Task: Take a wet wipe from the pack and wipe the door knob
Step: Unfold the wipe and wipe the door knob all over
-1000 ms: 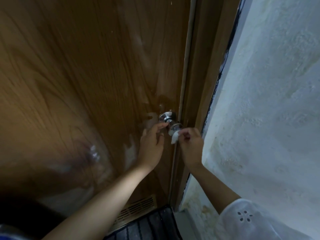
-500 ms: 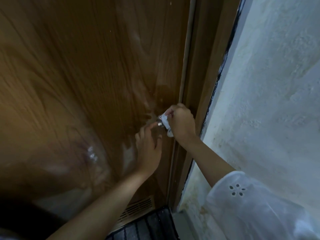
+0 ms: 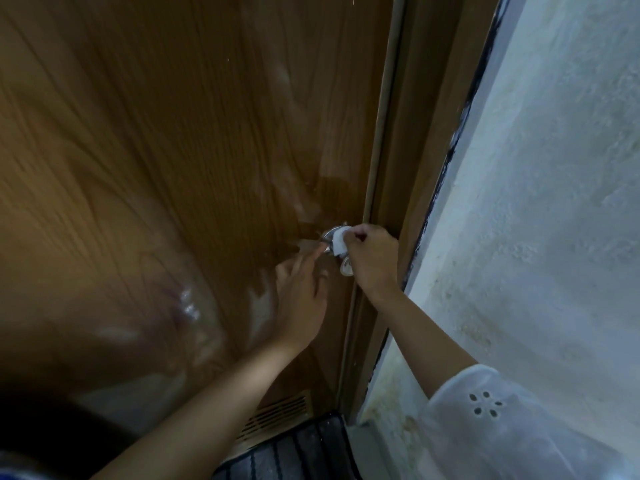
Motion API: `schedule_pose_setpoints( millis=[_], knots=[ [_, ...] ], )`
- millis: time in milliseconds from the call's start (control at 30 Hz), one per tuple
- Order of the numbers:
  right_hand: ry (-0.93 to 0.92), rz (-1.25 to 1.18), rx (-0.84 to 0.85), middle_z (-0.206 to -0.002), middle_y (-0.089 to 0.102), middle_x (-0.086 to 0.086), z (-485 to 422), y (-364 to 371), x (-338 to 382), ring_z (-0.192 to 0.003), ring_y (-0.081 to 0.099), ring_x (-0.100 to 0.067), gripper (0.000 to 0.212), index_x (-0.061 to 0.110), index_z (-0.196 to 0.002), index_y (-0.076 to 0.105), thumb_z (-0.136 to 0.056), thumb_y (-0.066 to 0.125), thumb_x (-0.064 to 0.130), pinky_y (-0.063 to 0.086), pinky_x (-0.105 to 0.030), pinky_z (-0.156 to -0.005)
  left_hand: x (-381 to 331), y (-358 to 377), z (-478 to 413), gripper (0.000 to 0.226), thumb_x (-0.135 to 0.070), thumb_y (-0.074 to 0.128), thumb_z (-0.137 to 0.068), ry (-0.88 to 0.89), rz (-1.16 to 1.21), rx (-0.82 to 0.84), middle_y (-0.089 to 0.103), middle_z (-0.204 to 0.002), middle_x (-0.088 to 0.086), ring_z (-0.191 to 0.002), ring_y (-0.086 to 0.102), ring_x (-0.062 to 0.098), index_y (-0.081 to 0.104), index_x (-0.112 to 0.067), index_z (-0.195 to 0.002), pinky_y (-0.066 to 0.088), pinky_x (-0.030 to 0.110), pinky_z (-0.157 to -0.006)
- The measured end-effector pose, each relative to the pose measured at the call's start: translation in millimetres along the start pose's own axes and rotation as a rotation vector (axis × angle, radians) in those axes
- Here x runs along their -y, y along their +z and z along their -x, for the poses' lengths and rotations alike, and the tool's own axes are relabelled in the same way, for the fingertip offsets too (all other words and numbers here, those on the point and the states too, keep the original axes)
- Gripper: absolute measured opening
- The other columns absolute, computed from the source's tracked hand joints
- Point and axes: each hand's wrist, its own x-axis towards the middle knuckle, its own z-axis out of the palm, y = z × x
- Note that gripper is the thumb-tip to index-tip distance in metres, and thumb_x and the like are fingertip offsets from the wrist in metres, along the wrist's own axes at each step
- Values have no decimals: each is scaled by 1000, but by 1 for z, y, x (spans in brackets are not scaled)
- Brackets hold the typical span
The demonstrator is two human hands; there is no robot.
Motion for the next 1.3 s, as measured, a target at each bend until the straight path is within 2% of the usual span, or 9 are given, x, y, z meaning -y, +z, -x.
schedule_pose_setpoints(
  millis=[167, 267, 400, 533, 700, 967, 1033, 1233, 1300],
  knots=[
    [545, -521, 91, -111, 65, -13, 2, 2, -8, -93, 63, -23, 33, 5, -114, 59, -92, 51, 28, 52, -33, -86, 3, 4, -1, 46, -16, 42, -91, 9, -3, 4, 45, -138, -8, -113, 29, 8, 38, -31, -134, 26, 25, -96],
    [951, -1179, 268, -114, 62, -21, 2, -1, -11, -98, 62, -30, 37, 2, -121, 49, -93, 50, 27, 53, -45, -90, 3, 5, -3, 43, -20, 40, -93, 7, -11, 9, 46, -137, -7, -109, 27, 6, 38, -31, -135, 26, 24, -93],
    [1096, -1510, 446, -86, 71, -26, 11, 0, -15, -69, 72, -29, 43, -6, -104, 54, -96, 43, 34, 60, -38, -61, 2, 4, -4, 42, -22, 40, -93, 15, 8, 6, 47, -136, -7, -108, 27, 4, 38, -31, -135, 30, 27, -93],
    [1102, -1489, 480, -96, 68, -23, 11, -1, -13, -65, 73, -26, 46, -5, -106, 56, -96, 41, 37, 61, -34, -53, 3, 1, -5, 43, -20, 41, -92, 14, 20, 9, 47, -134, -7, -108, 28, 5, 38, -33, -134, 29, 26, -92],
    [826, -950, 272, -110, 64, -18, 2, -4, -9, -91, 65, -26, 34, 7, -119, 52, -93, 50, 29, 55, -37, -78, 3, -1, -4, 41, -24, 41, -93, 6, 28, 51, 47, -133, -8, -109, 28, 5, 39, -34, -133, 26, 26, -92],
    [-283, 284, 42, -103, 67, -8, 6, -1, 2, -94, 63, -20, 22, 10, -100, 68, -90, 55, 25, 45, -24, -80, 0, 3, -1, 40, -15, 41, -93, -37, 132, 17, 50, -130, 0, -118, 40, 15, 43, -25, -131, 34, 30, -95],
    [-503, 469, 13, -98, 68, -9, 8, 5, 5, -92, 63, -24, 16, 10, -91, 71, -87, 58, 20, 49, -33, -84, 0, 4, 0, 38, -10, 41, -92, -83, 175, 15, 53, -126, 3, -116, 43, 16, 46, -22, -128, 38, 36, -98],
    [-775, 801, 89, -102, 68, -9, 16, 14, 3, -104, 57, -30, 7, 10, -79, 71, -77, 66, 14, 44, -43, -90, 11, -3, 0, 38, 1, 40, -90, -213, 287, 156, 56, -115, -1, -105, 52, 11, 54, -17, -120, 40, 5, -74],
    [-774, 808, 66, -100, 68, -8, 16, 15, 2, -102, 57, -28, 6, 11, -79, 71, -75, 68, 15, 45, -41, -88, 11, -7, 1, 40, 3, 39, -90, -206, 293, 169, 55, -117, -2, -107, 49, 7, 53, -16, -123, 38, 6, -78]
  ],
)
